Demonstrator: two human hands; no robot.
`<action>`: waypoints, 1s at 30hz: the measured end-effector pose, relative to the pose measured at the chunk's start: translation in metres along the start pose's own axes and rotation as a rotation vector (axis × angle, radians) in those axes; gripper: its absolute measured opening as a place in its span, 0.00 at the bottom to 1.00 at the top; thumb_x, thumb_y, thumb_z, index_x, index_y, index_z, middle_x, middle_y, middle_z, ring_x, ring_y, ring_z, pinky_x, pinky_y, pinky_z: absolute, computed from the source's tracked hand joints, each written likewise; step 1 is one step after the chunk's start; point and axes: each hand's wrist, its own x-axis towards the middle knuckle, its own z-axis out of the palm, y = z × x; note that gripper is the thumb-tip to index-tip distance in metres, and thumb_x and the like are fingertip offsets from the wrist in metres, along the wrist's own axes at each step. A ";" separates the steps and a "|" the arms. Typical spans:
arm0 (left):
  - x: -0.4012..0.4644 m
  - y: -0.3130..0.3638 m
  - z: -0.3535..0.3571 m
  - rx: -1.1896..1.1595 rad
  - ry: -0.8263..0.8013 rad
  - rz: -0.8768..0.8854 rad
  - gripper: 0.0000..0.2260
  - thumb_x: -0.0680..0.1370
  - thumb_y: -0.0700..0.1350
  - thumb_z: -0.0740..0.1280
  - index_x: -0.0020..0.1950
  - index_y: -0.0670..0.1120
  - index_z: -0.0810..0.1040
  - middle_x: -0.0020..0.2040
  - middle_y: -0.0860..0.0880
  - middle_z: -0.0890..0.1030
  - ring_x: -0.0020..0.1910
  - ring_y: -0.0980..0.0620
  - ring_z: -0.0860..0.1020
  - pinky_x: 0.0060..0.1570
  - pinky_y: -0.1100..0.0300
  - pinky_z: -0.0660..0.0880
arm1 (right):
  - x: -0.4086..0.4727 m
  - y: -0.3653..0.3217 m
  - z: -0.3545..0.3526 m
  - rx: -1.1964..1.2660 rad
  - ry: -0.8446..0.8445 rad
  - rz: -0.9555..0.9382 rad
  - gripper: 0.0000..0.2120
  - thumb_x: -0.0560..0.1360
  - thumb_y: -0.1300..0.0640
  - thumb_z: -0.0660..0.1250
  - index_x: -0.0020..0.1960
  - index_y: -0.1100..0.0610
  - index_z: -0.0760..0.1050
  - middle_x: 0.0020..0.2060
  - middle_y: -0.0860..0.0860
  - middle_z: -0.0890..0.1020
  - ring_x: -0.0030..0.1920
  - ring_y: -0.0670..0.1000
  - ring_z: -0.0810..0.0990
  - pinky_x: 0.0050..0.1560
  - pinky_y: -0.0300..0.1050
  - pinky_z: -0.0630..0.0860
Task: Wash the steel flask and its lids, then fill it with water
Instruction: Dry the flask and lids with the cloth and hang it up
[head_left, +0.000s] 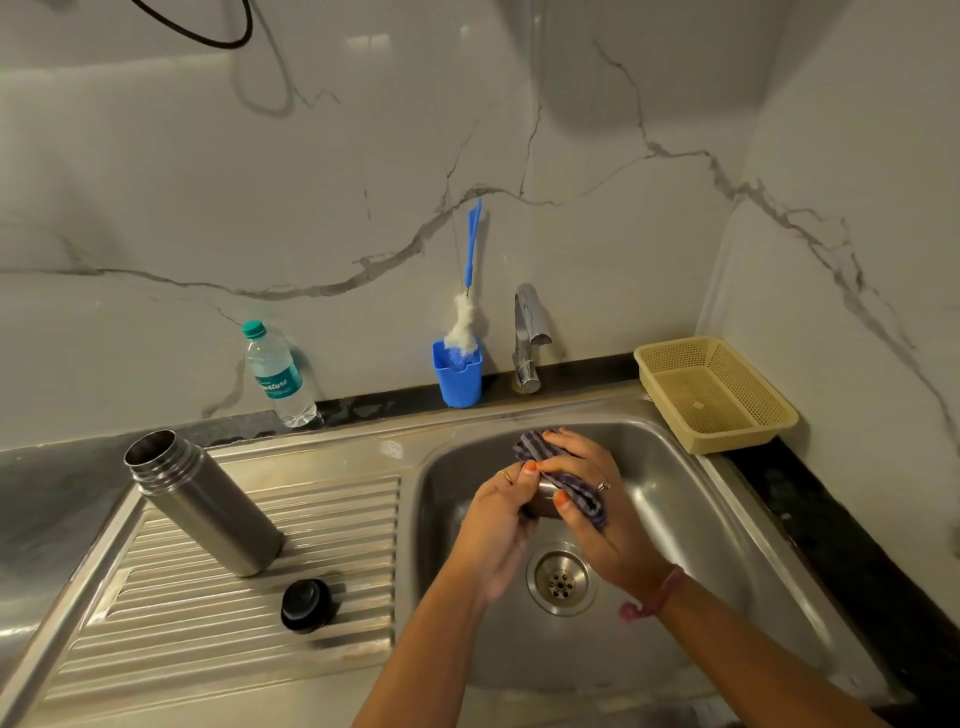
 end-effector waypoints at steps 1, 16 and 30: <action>-0.001 0.000 0.000 0.008 -0.030 0.022 0.11 0.84 0.39 0.57 0.50 0.40 0.78 0.44 0.44 0.82 0.45 0.51 0.78 0.56 0.56 0.74 | 0.003 -0.003 0.001 0.077 0.019 0.069 0.14 0.80 0.51 0.58 0.60 0.57 0.74 0.63 0.51 0.75 0.67 0.55 0.72 0.67 0.48 0.67; -0.001 -0.002 -0.016 0.361 -0.160 0.345 0.09 0.79 0.39 0.65 0.56 0.41 0.82 0.49 0.49 0.83 0.53 0.54 0.80 0.56 0.63 0.74 | 0.017 -0.025 -0.012 0.198 0.103 0.212 0.13 0.79 0.55 0.59 0.60 0.59 0.73 0.56 0.53 0.78 0.59 0.46 0.77 0.59 0.37 0.72; 0.007 0.003 -0.031 0.870 -0.265 0.390 0.09 0.80 0.46 0.65 0.60 0.54 0.78 0.56 0.62 0.80 0.60 0.58 0.77 0.68 0.38 0.66 | 0.030 -0.031 -0.029 0.744 0.033 1.061 0.17 0.81 0.48 0.56 0.54 0.56 0.79 0.44 0.57 0.84 0.44 0.54 0.82 0.45 0.47 0.79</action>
